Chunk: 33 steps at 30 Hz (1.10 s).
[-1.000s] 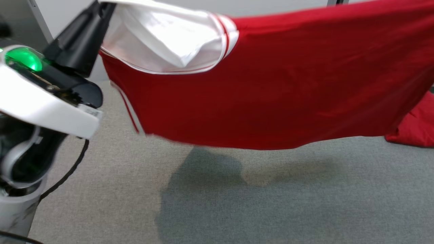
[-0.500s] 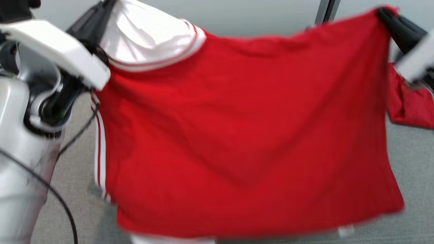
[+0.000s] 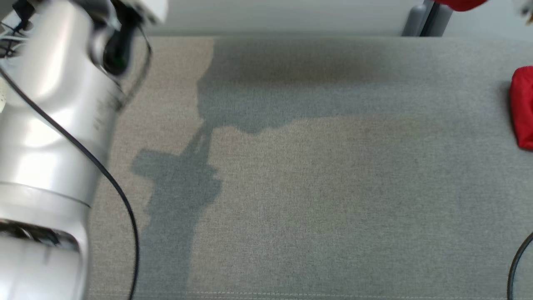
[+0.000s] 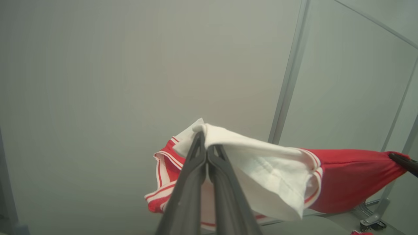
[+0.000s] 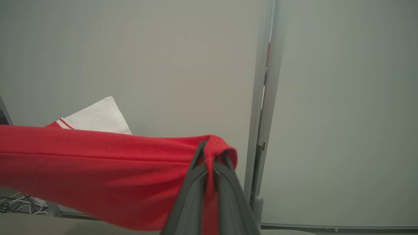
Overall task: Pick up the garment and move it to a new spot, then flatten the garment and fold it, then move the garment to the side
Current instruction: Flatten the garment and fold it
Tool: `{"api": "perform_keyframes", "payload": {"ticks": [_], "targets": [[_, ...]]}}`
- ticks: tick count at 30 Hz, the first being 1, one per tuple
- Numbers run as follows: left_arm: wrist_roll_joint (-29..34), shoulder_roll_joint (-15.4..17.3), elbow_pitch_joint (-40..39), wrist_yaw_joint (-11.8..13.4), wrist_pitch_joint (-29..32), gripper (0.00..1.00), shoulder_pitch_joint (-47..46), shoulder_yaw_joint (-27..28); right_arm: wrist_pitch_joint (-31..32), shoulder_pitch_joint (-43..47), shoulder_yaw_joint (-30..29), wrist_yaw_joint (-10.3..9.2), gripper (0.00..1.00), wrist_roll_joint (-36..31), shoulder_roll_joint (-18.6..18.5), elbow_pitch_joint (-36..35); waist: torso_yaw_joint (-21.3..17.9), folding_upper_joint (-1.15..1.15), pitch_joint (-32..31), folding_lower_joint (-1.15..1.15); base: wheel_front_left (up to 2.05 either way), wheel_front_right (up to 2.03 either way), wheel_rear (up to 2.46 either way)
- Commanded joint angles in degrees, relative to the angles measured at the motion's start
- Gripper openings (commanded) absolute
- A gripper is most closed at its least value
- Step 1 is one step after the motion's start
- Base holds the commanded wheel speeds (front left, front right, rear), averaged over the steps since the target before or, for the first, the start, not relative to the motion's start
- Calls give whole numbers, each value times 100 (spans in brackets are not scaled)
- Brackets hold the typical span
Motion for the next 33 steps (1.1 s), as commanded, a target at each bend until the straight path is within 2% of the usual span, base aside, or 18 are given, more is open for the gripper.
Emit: {"api": "perform_keyframes", "payload": {"ticks": [1, 7, 12, 15, 21, 24, 28, 29, 30, 33], "targets": [[-89, 80, 74, -35, -87, 0, 245, -101, -263, 304, 133, -1, 0, 42, 29, 104, 39, 0, 289, 0, 0, 0, 0], [-447, -189, 390, -40, -378, 0, 1310, -772, -659, 1312, 469, -1, 0, 324, 65, 554, 79, 0, 832, 0, 0, 0, 0], [-717, -271, 418, -40, -524, 0, 1926, -1054, -752, 2061, 618, -1, 0, 734, 132, 522, 54, 0, 916, 0, 0, 0, 0], [-864, -168, 267, -41, -617, 0, 2351, -1161, -811, 2543, 729, -1, 0, 1072, 63, 323, 25, 0, 847, 0, 0, 0, 0], [-810, 62, -249, 9, -703, 0, 3249, -1262, -872, 3280, 1041, -1, 0, 1566, -321, -148, 13, 0, 574, 0, 0, 0, 0], [-739, 163, -722, 241, -711, 0, 3725, -1308, -878, 3539, 1256, -1, 0, 1771, -505, -342, -6, 0, 429, 0, 0, 0, 0], [-778, 356, -1626, 678, -542, 0, 4407, -1351, -766, 3820, 1619, -1, 0, 2028, -722, -482, 8, 0, 269, 0, 0, 0, 0], [-773, 420, -1901, 791, -450, 0, 4576, -1392, -725, 3890, 1711, -1, 0, 2106, -759, -530, 24, 0, 228, 0, 0, 0, 0], [-801, 560, -2492, 1022, -234, 0, 4913, -1453, -610, 4044, 1913, -1, 0, 2277, -829, -663, 63, 0, 154, 0, 0, 0, 0], [-806, 825, -3453, 1355, 138, 0, 5351, -1579, -462, 4281, 2175, -1, 0, 2565, -993, -885, 135, 0, 47, 0, 0, 0, 0]]}}
